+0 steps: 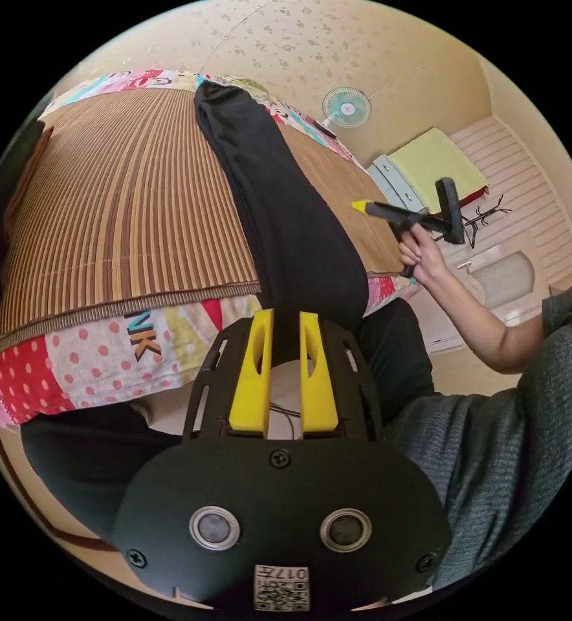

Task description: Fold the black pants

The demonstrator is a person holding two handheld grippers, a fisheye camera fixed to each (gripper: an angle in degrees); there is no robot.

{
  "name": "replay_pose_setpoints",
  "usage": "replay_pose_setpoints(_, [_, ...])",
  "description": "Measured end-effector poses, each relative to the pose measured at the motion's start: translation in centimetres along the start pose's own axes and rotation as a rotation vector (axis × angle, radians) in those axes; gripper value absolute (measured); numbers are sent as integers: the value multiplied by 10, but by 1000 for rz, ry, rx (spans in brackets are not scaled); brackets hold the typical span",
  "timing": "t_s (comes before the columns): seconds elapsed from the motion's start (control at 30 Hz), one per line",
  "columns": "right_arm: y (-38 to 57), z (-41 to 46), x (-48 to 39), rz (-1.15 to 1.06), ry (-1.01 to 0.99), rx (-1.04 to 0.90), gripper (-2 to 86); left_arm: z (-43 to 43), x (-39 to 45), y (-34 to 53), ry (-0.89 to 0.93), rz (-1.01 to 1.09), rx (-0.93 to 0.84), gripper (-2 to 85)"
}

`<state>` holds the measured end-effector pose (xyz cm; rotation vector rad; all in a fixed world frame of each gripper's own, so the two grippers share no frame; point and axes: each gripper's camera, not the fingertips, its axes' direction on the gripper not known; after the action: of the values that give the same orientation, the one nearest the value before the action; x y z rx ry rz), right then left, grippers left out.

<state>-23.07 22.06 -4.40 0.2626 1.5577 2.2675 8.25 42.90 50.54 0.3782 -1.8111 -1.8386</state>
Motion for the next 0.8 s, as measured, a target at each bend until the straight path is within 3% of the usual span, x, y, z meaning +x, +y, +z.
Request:
replay_pose_setpoints(0.13, [101, -33, 17, 201, -59, -97, 93, 17, 13, -15, -35, 33, -51, 68])
replay_pose_setpoints(0.23, [140, -38, 15, 300, -119, -61, 96, 26, 23, -19, -92, 38, -62, 66])
replay_pose_setpoints(0.4, [140, -23, -4, 368, -122, -64, 101, 50, 28, -21, -139, -50, -138, 52])
replay_pose_setpoints(0.57, [122, -11, -10, 356, -97, -105, 49, 61, 40, -29, -180, -63, -132, 50])
replay_pose_setpoints(0.8, [105, -23, -14, 290, -69, -113, 20, 58, 47, -39, -98, -101, -129, 17])
